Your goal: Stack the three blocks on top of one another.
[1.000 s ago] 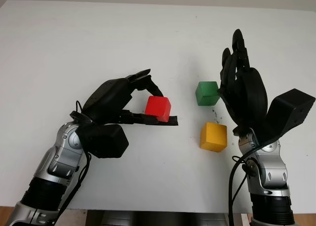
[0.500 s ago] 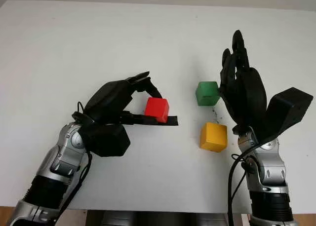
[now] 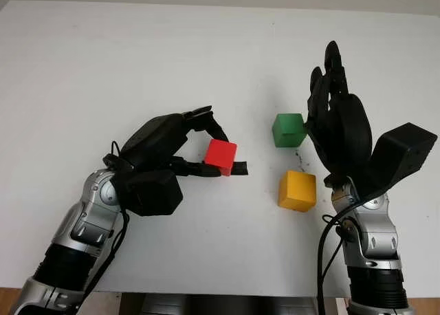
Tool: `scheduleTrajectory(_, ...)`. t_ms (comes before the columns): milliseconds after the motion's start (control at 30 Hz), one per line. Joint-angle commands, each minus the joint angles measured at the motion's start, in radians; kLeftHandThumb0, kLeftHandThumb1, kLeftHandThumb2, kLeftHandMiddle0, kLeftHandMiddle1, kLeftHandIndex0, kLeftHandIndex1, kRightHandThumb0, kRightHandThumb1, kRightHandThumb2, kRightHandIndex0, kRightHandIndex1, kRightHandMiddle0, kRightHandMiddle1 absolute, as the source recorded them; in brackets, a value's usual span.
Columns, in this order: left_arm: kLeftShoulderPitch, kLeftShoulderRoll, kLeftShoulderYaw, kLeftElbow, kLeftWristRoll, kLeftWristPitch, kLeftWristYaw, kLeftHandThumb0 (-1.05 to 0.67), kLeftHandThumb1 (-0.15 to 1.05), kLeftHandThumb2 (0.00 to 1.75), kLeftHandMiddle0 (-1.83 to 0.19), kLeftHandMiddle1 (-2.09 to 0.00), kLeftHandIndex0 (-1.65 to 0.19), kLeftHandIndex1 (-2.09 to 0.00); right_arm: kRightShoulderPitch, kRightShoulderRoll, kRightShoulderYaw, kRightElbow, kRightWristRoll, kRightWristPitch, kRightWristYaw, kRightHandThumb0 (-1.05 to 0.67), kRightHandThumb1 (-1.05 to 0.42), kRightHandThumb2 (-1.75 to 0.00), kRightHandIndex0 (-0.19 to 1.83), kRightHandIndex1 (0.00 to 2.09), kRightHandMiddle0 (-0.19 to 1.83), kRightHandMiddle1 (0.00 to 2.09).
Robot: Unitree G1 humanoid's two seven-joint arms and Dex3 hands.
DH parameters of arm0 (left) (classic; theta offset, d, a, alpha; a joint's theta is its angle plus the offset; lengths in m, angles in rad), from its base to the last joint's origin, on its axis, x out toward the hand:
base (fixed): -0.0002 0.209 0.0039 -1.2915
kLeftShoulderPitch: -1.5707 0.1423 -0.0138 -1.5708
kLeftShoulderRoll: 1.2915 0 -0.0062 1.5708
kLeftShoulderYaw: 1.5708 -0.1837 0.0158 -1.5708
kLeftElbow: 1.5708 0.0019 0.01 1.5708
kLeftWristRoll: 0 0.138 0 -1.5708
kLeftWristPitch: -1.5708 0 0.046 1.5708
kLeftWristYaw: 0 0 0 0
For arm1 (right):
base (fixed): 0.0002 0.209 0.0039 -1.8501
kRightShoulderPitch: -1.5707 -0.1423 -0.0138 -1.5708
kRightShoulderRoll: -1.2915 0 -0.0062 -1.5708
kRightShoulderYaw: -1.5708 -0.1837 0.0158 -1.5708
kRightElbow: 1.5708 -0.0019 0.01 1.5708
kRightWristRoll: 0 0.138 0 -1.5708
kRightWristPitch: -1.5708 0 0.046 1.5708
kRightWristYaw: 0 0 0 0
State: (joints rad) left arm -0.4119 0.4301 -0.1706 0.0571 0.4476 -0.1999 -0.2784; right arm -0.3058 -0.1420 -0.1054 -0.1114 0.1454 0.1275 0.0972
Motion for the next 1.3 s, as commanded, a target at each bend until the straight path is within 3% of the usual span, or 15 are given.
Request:
scheduleTrajectory(0,0.004,0.012,-0.005,-0.021,-0.001,0.002,-0.008,-0.50,1.05,0.07,-0.19,-0.05,-0.46,-1.52,0.013,0.005,-0.005,-0.015,0.003,-0.006,-0.001,-0.74,-1.05,-0.75,-0.19,0.00,-0.19,0.00)
scheduleTrajectory(233,0.006,0.019,-0.006,-0.032,0.007,0.011,-0.018,-0.50,1.05,0.06,-0.18,-0.05,-0.47,-1.51,0.013,0.005,-0.004,-0.015,0.003,-0.003,-0.002,-0.75,-1.05,-0.75,-0.19,0.00,-0.19,0.00)
scheduleTrajectory(267,0.007,0.018,-0.005,-0.035,0.003,0.018,-0.024,-0.50,1.05,0.06,-0.17,-0.05,-0.44,-1.43,0.014,0.005,-0.003,-0.016,0.003,-0.002,-0.002,-0.75,-1.05,-0.75,-0.19,0.00,-0.19,0.00)
scheduleTrajectory(333,0.007,0.021,-0.008,-0.047,0.006,0.039,-0.040,-0.51,1.04,0.06,-0.12,-0.04,-0.40,-1.17,0.013,0.004,-0.004,-0.015,0.006,0.000,0.001,-0.75,-1.05,-0.75,-0.19,0.00,-0.19,0.00)
scheduleTrajectory(400,0.007,0.026,-0.013,-0.060,0.016,0.058,-0.053,-0.55,1.03,0.05,-0.03,-0.05,-0.35,-0.62,0.013,0.003,-0.004,-0.015,0.008,-0.001,0.002,-0.75,-1.05,-0.75,-0.19,0.00,-0.19,0.00)
scheduleTrajectory(467,0.007,0.029,-0.017,-0.068,0.030,0.071,-0.055,-0.60,1.03,0.05,0.05,-0.04,-0.25,-0.24,0.014,0.001,-0.003,-0.017,0.008,-0.001,0.004,-0.75,-1.05,-0.75,-0.19,0.00,-0.19,0.00)
scheduleTrajectory(567,0.011,0.028,-0.020,-0.076,0.038,0.081,-0.054,-0.64,1.02,0.05,0.15,-0.02,-0.05,-0.04,0.017,-0.001,-0.004,-0.023,0.008,0.005,0.004,-0.75,-1.05,-0.75,-0.19,0.00,-0.19,0.00)
scheduleTrajectory(1000,0.022,0.026,-0.001,-0.111,-0.016,0.109,-0.094,-0.69,0.98,0.04,0.19,-0.01,0.10,-0.02,0.020,0.000,-0.003,-0.031,0.007,0.002,0.005,-0.74,-1.05,-0.74,-0.19,0.00,-0.19,0.00)
scheduleTrajectory(1100,0.033,0.009,0.054,-0.106,-0.135,0.083,-0.092,-0.76,1.01,0.06,0.15,-0.04,0.08,-0.04,0.022,-0.002,-0.005,-0.033,0.001,-0.003,0.001,-0.74,-1.05,-0.74,-0.19,0.00,-0.19,0.00)
scheduleTrajectory(1267,0.042,-0.046,0.188,-0.031,-0.379,-0.001,-0.063,-0.80,1.05,0.30,0.09,-0.06,0.05,-0.06,0.024,-0.026,-0.021,-0.046,0.005,0.002,0.014,-0.72,-1.05,-0.73,-0.19,0.00,-0.19,0.00)
